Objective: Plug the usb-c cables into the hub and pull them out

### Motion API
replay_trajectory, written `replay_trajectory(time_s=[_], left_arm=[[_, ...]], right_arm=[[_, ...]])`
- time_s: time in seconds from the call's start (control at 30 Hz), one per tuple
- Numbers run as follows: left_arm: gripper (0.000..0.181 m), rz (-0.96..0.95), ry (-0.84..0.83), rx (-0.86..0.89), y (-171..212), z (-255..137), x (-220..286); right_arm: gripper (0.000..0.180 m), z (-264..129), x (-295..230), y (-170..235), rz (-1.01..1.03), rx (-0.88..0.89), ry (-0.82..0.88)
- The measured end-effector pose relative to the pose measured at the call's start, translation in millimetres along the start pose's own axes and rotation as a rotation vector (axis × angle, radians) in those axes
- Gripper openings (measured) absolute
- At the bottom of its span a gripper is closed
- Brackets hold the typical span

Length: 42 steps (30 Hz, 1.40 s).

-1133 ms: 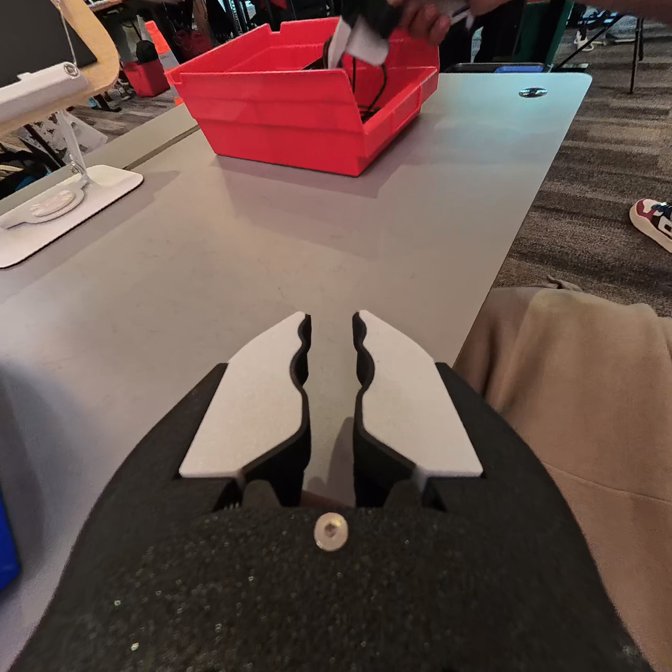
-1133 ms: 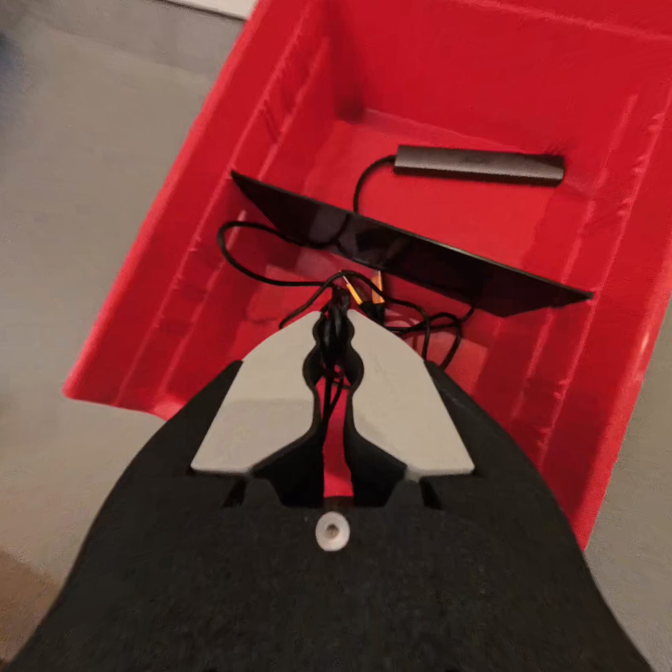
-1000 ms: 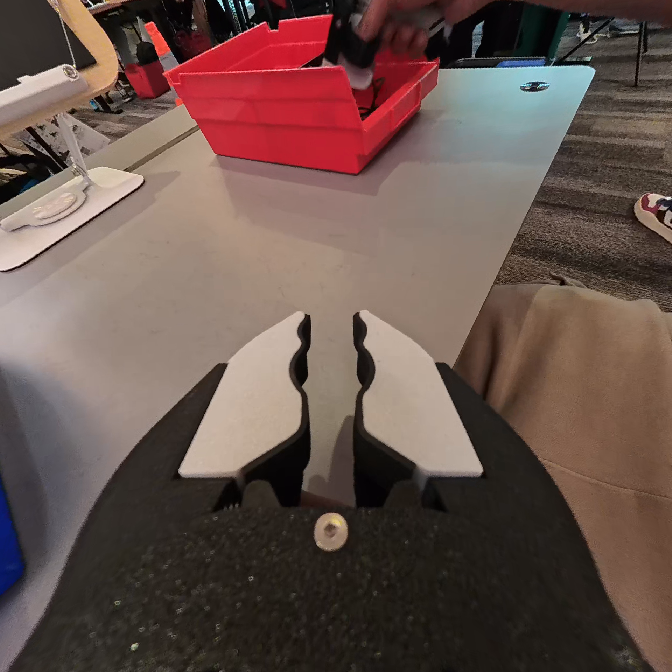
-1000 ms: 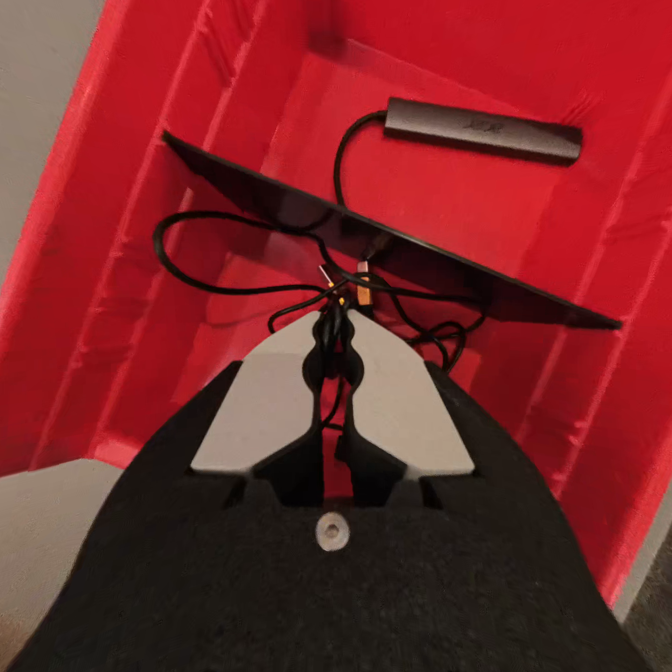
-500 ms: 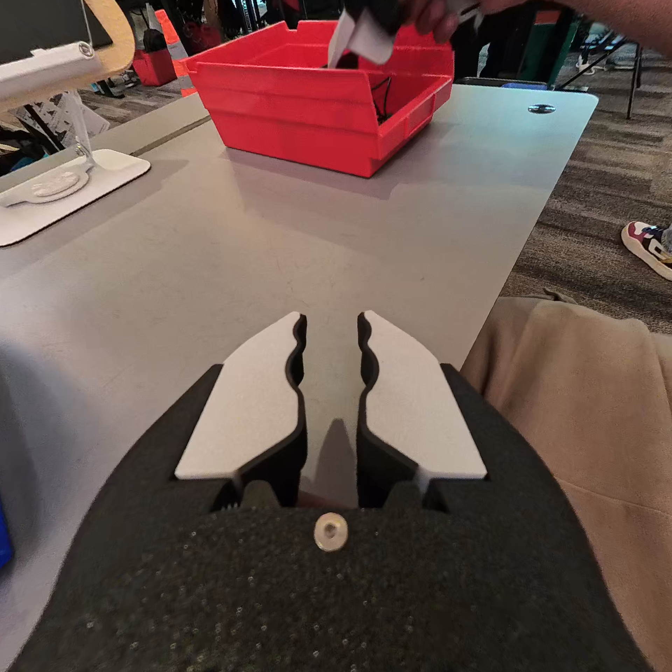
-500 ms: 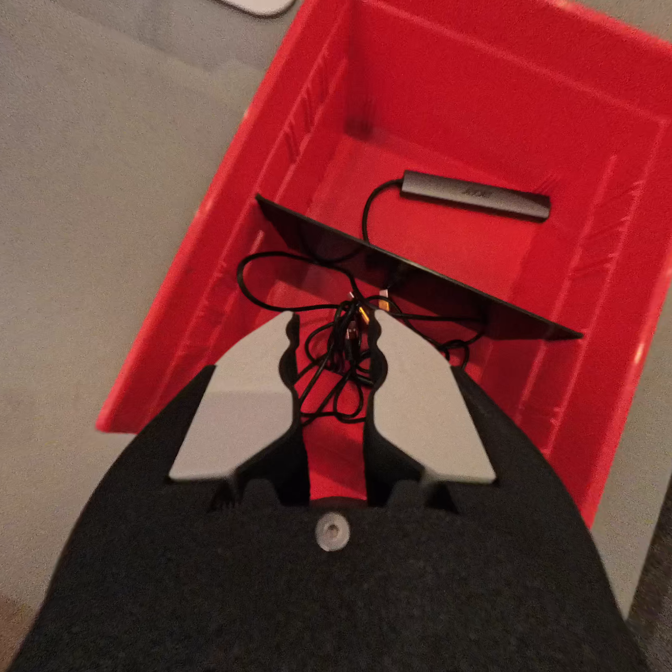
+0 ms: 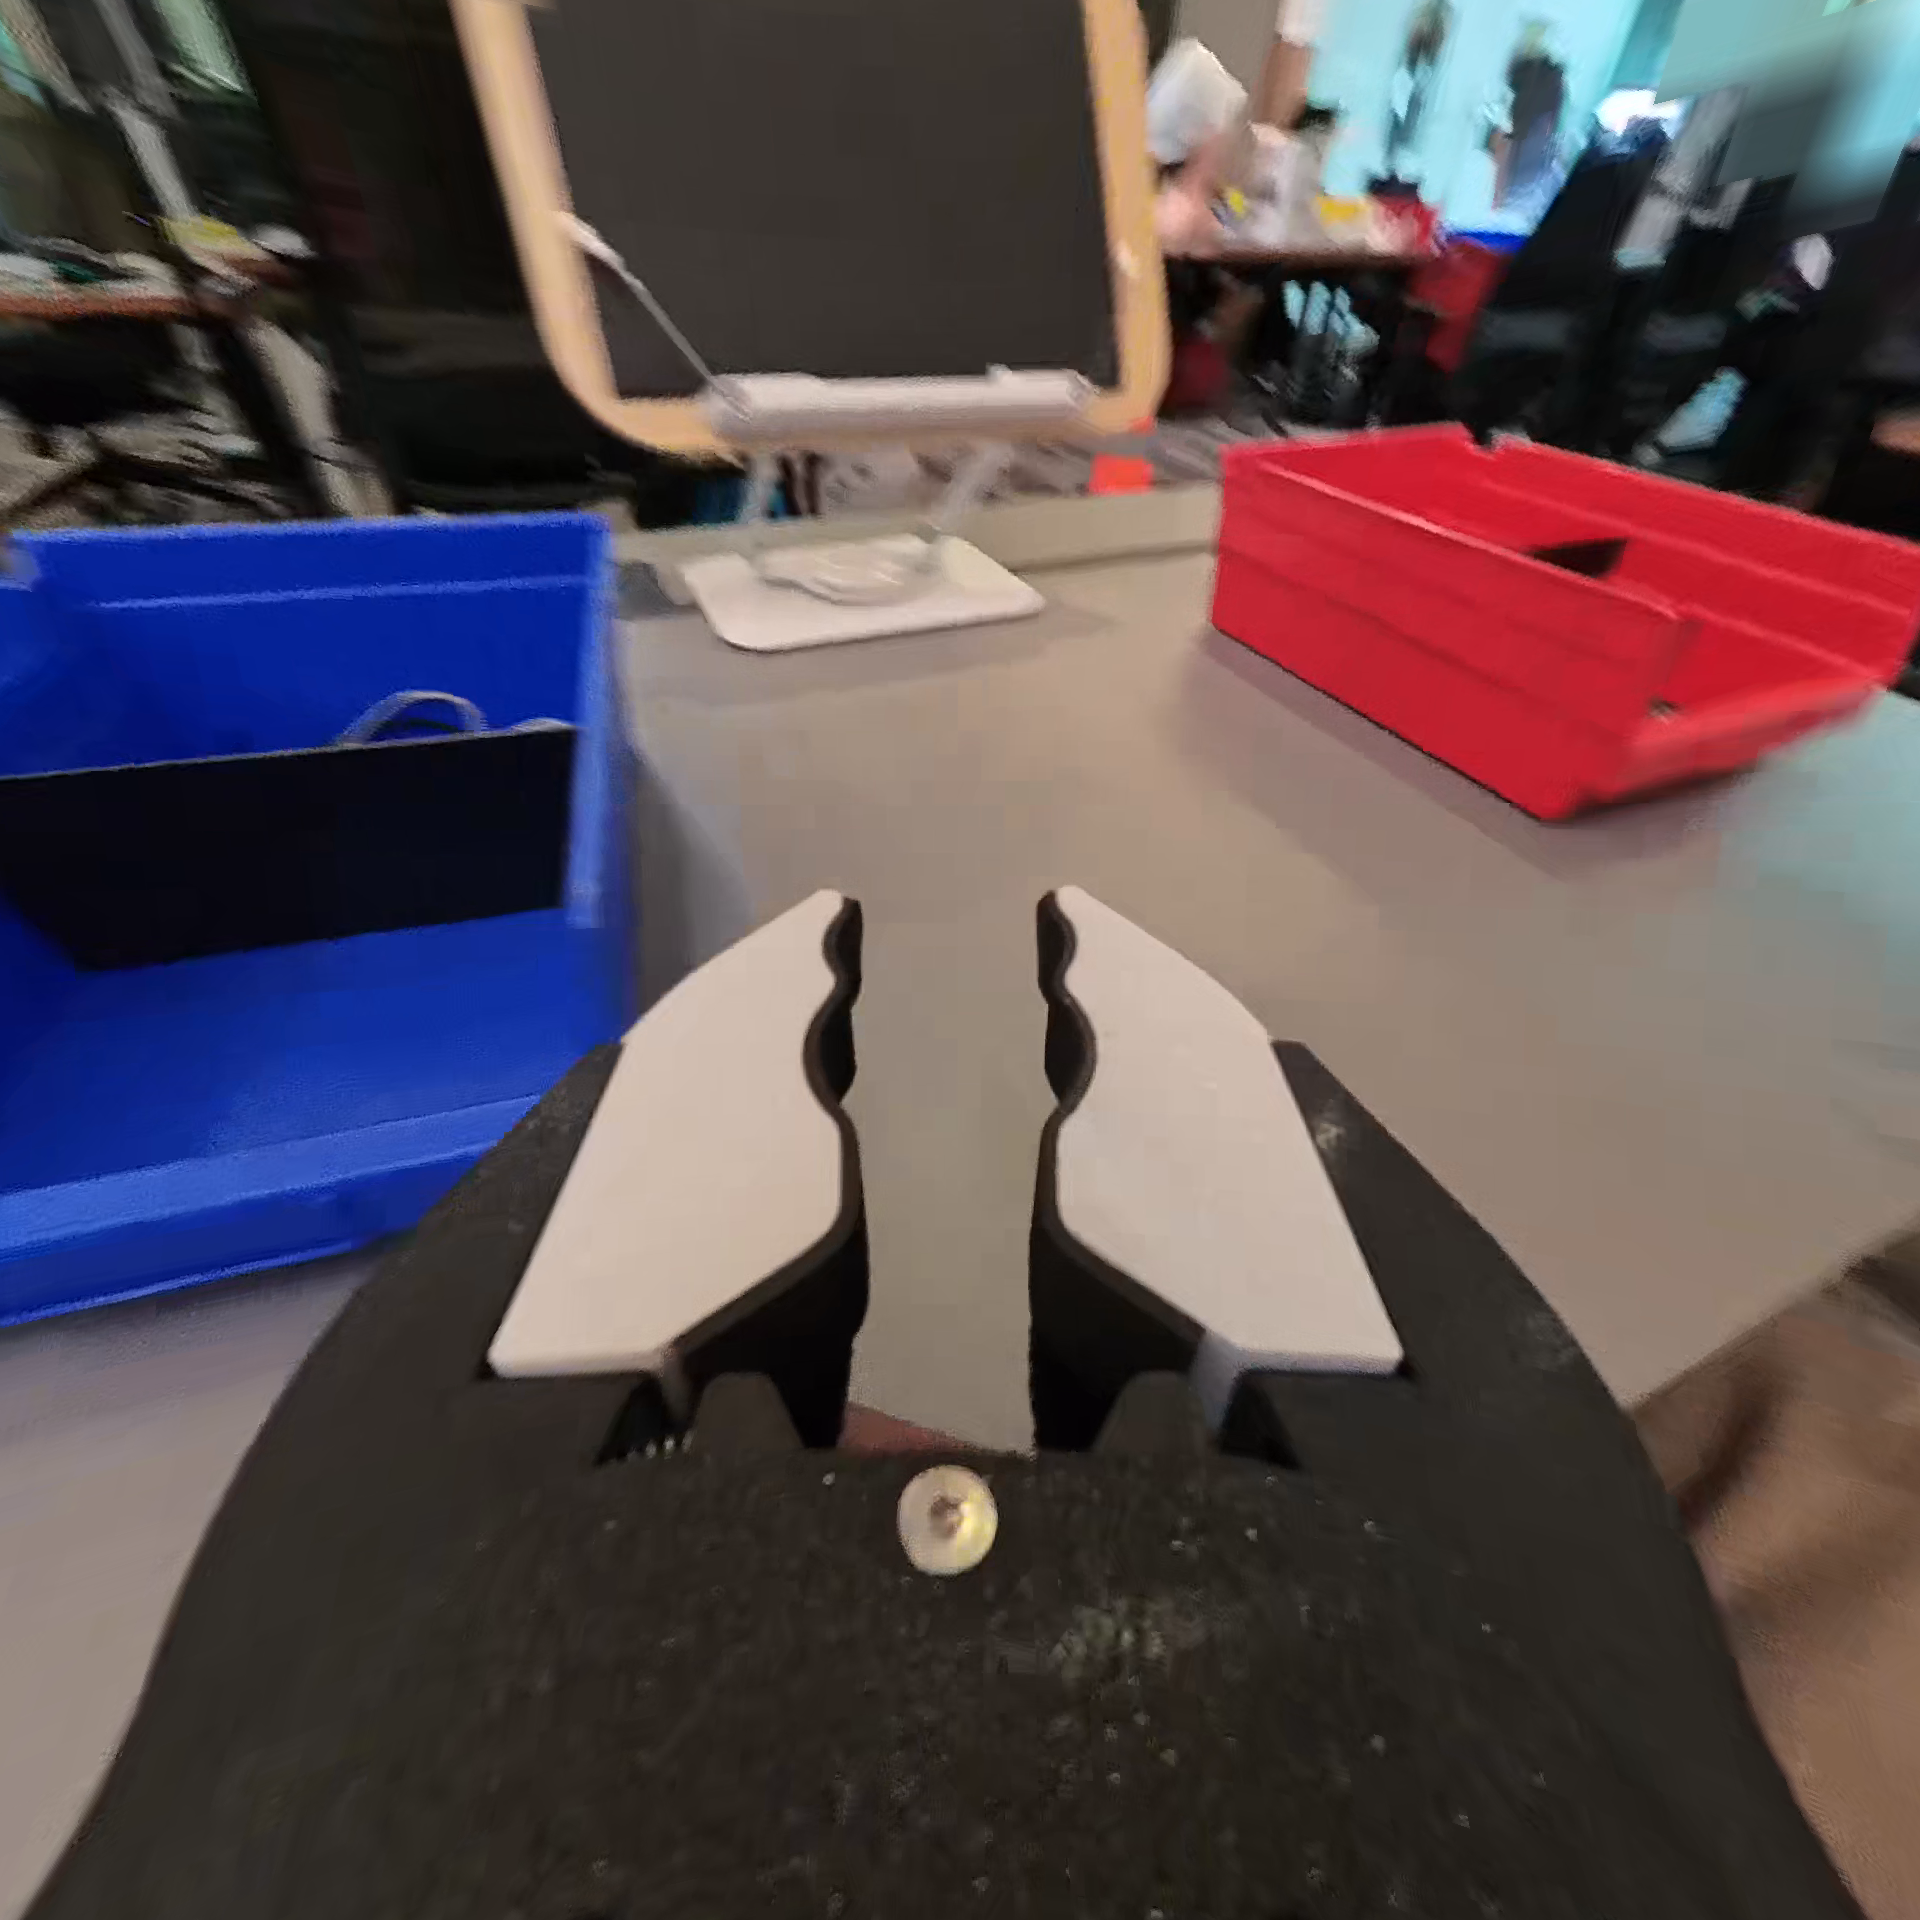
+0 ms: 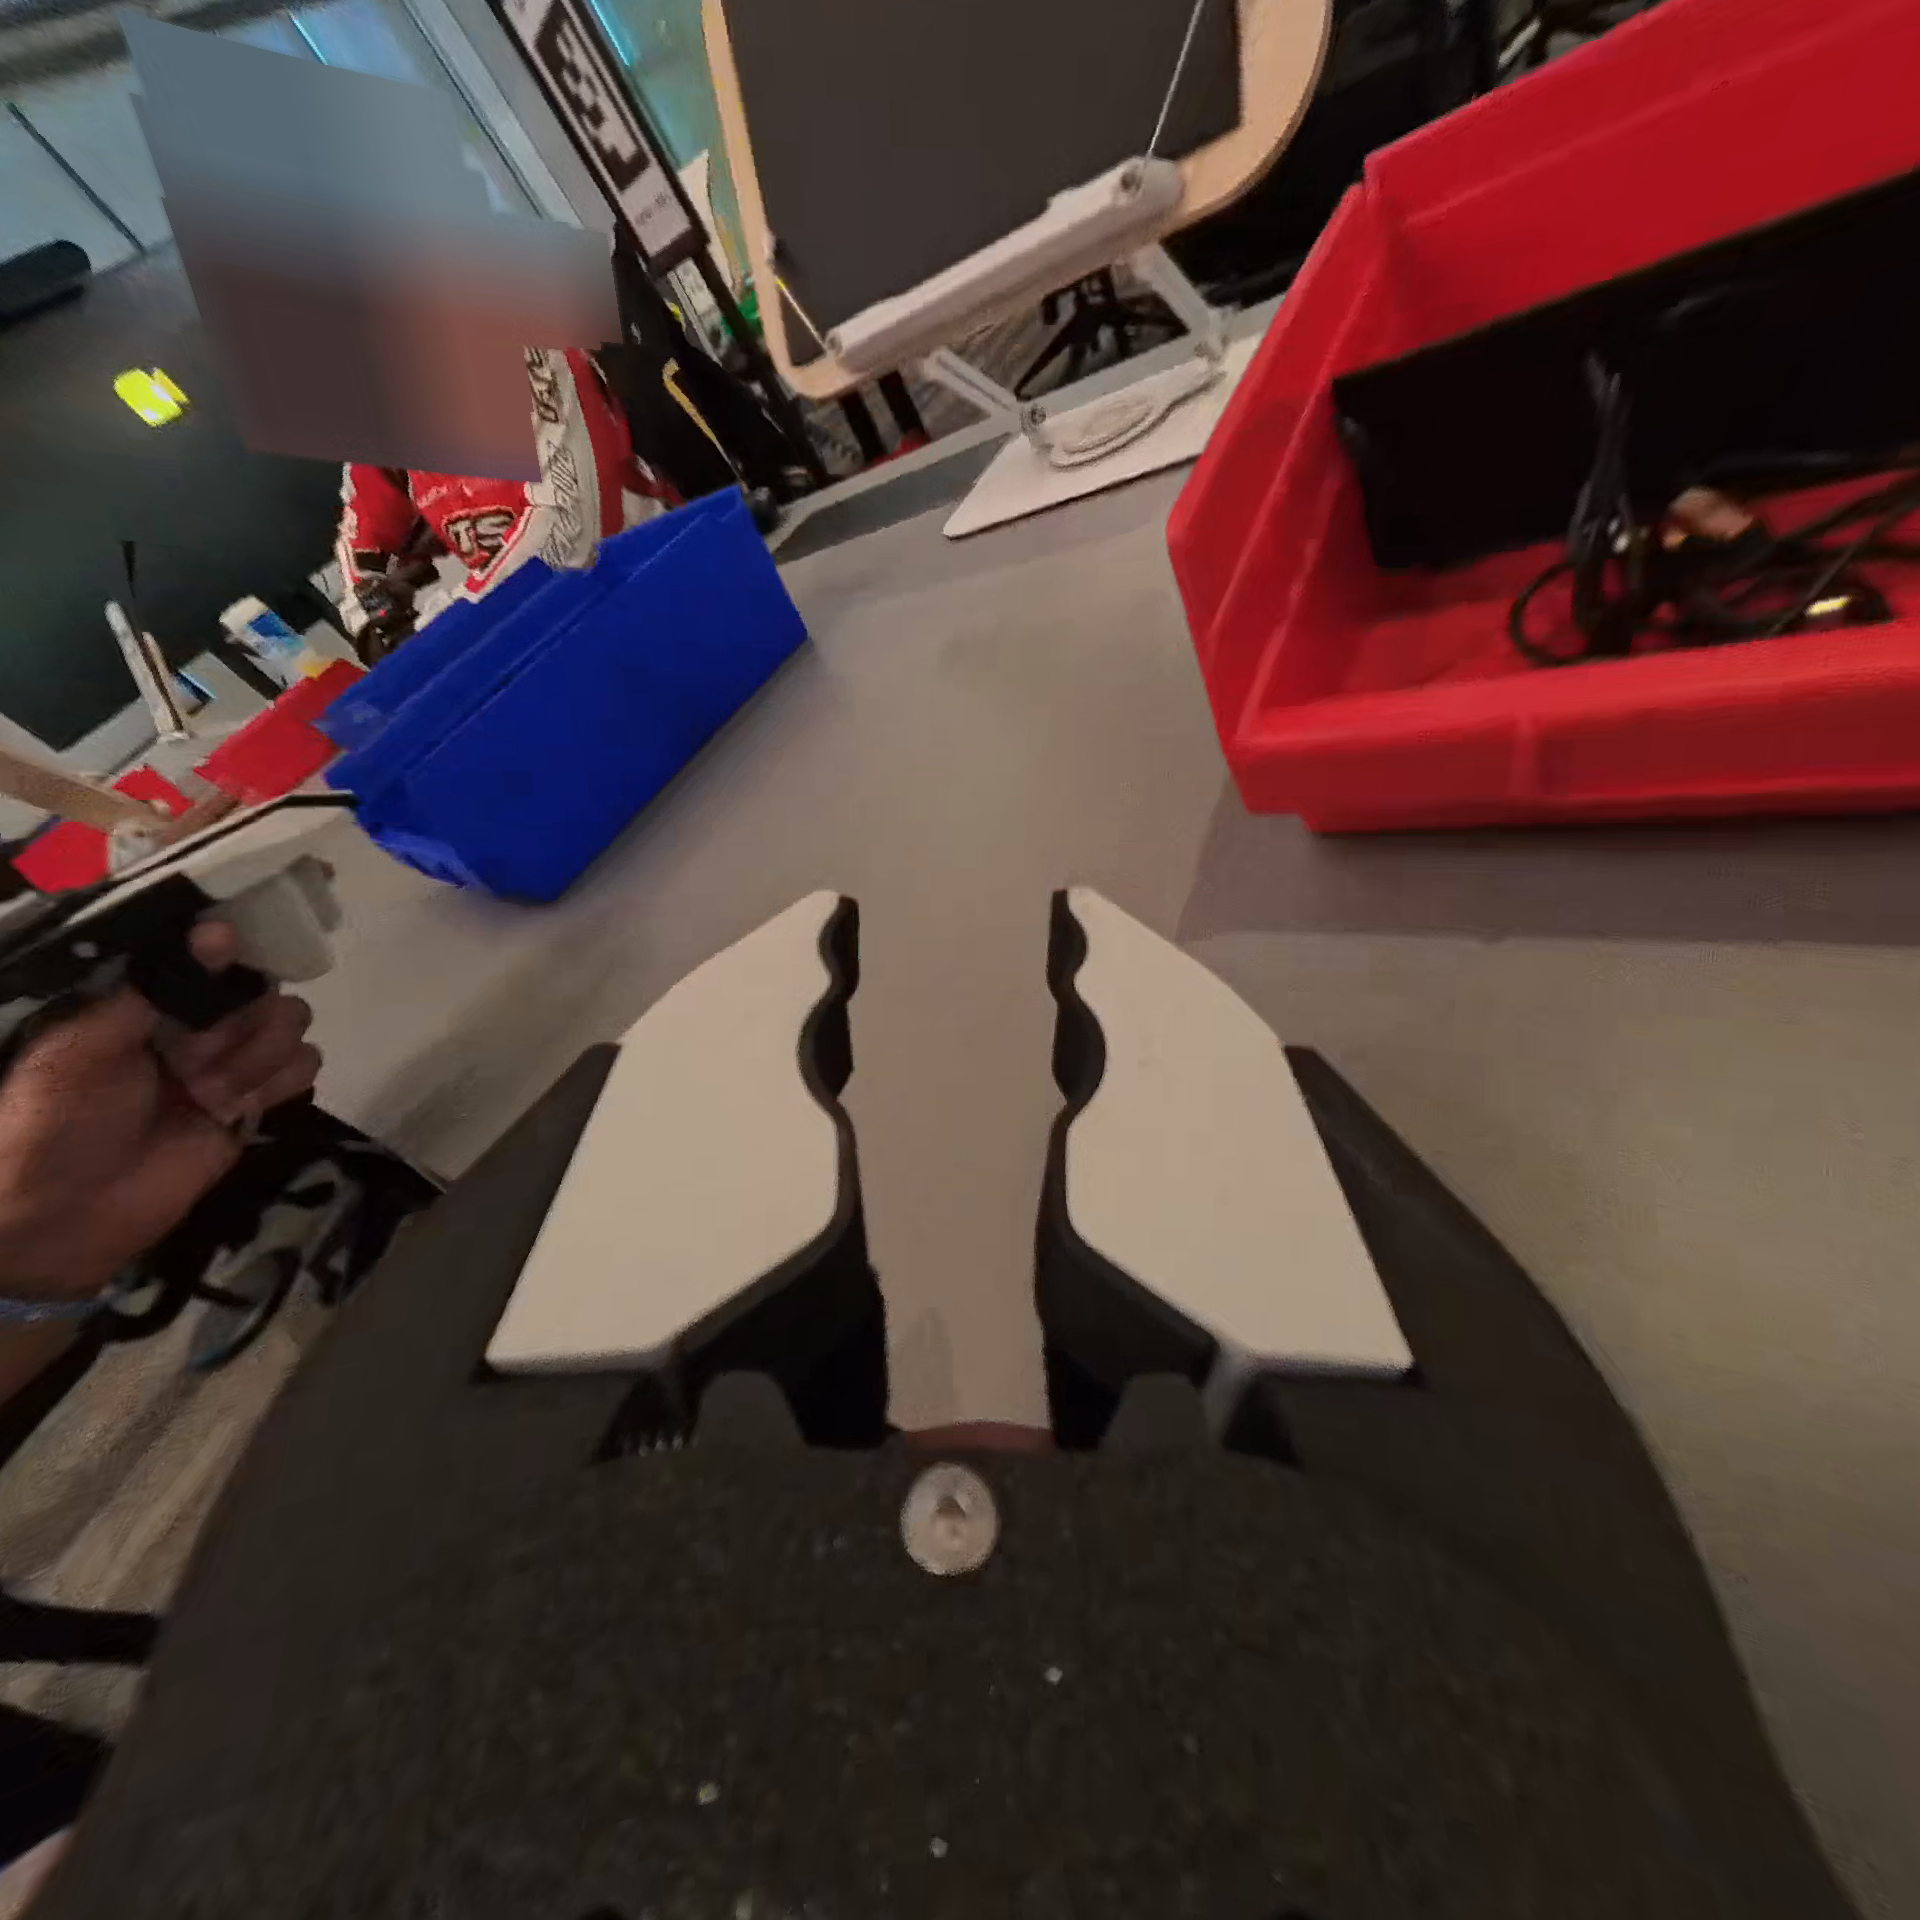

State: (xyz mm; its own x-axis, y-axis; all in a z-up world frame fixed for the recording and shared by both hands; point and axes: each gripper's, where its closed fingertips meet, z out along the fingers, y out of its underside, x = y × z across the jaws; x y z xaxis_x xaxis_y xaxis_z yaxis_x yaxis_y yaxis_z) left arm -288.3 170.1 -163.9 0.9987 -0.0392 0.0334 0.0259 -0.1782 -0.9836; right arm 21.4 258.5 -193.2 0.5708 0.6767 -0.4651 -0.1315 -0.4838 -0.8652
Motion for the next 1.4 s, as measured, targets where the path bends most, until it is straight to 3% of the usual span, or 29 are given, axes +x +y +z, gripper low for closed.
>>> replay_trajectory(time_s=[0.13,0.27,0.47,0.53,0.67,0.83,0.93,1.03,1.13,1.23,1.33,1.4], left_arm=[[0.029,0.001,-0.163,0.057,-6.1,-22.4,-46.7],[0.028,0.028,-0.256,-0.084,20.7,-13.2,-73.7],[0.028,0.020,-0.139,-0.149,32.8,23.4,-51.3],[0.014,0.043,0.004,-0.182,38.3,34.9,-23.2],[0.027,0.122,-0.090,-0.189,37.8,34.2,-28.1],[0.029,0.025,-0.254,-0.157,29.7,26.3,-69.0],[0.041,0.021,-0.131,-0.209,40.7,44.2,-54.9],[0.039,0.033,-0.034,-0.211,39.7,48.4,-39.5],[0.034,-0.015,0.018,-0.166,20.7,37.9,-43.4],[0.027,0.006,-0.068,-0.100,-29.1,33.0,-93.0],[0.041,0.020,-0.160,-0.369,-57.2,63.4,-163.4],[0.047,0.029,-0.107,-0.539,-65.0,98.5,-191.9]], right_arm=[[0.033,0.8,-8.5,8.4,-0.049,-0.045,-0.045],[0.032,5.1,-2.7,14.6,-0.119,-0.086,-0.004],[0.032,13.3,-15.2,24.6,-0.086,-0.128,-0.067],[0.032,15.3,-18.0,27.0,-0.081,-0.140,-0.081],[0.032,15.8,-21.4,30.9,-0.081,-0.155,-0.089],[0.031,12.8,-19.2,32.6,-0.082,-0.162,-0.082],[0.031,14.0,-19.9,33.0,-0.044,-0.164,-0.102],[0.031,15.2,-23.0,34.6,-0.002,-0.170,-0.130],[0.031,15.1,-25.0,35.4,0.007,-0.172,-0.139],[0.032,15.3,-24.6,35.9,0.002,-0.174,-0.138],[0.032,16.6,-24.8,35.7,0.016,-0.175,-0.153],[0.032,18.3,-27.2,35.4,0.044,-0.174,-0.177]])
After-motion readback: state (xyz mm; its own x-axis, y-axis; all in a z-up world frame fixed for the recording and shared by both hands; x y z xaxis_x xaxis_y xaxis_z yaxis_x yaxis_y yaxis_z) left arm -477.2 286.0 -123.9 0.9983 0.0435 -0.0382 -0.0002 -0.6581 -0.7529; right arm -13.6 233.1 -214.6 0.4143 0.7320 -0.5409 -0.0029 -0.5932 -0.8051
